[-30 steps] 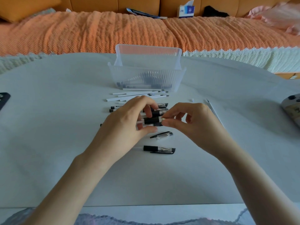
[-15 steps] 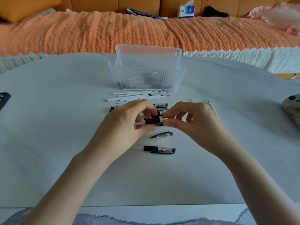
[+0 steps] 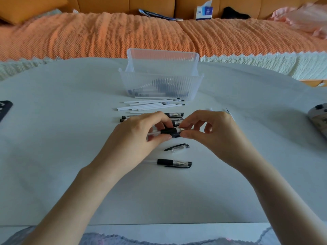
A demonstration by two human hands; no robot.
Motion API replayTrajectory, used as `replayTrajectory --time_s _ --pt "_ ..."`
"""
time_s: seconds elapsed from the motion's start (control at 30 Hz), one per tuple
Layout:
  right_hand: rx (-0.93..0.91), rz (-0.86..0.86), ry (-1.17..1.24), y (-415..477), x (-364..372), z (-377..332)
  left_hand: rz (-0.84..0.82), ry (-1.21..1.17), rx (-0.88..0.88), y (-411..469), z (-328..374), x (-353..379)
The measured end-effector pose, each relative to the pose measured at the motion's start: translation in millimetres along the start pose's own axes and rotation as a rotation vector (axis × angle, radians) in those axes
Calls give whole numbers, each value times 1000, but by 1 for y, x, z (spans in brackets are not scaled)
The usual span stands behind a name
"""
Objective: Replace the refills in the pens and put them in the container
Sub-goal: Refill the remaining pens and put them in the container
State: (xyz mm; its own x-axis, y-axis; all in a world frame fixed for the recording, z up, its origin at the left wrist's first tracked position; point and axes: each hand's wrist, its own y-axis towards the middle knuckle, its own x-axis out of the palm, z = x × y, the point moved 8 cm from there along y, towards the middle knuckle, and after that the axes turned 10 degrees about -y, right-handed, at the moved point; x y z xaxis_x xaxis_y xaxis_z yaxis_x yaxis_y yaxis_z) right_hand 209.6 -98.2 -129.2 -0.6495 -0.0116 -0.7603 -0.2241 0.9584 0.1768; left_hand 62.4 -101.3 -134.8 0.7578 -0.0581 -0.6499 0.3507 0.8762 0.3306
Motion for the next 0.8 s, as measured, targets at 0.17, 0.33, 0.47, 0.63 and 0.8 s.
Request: replayTrajectory --time_s 0.17,0.33,0.47,0.63,0.8 --pt "-4 7 -12 1 -1 1 -8 -23 -2 0 -2 1" --pt "-8 3 -10 0 -1 1 -15 -21 -5 0 0 0" --pt "5 -15 3 1 0 2 0 8 -10 0 0 -1" --pt "39 -56 -12 0 5 5 -2 -2 -9 -1 1 -1" --pt "24 -42 -1 0 3 1 0 10 -27 -1 -1 -1"
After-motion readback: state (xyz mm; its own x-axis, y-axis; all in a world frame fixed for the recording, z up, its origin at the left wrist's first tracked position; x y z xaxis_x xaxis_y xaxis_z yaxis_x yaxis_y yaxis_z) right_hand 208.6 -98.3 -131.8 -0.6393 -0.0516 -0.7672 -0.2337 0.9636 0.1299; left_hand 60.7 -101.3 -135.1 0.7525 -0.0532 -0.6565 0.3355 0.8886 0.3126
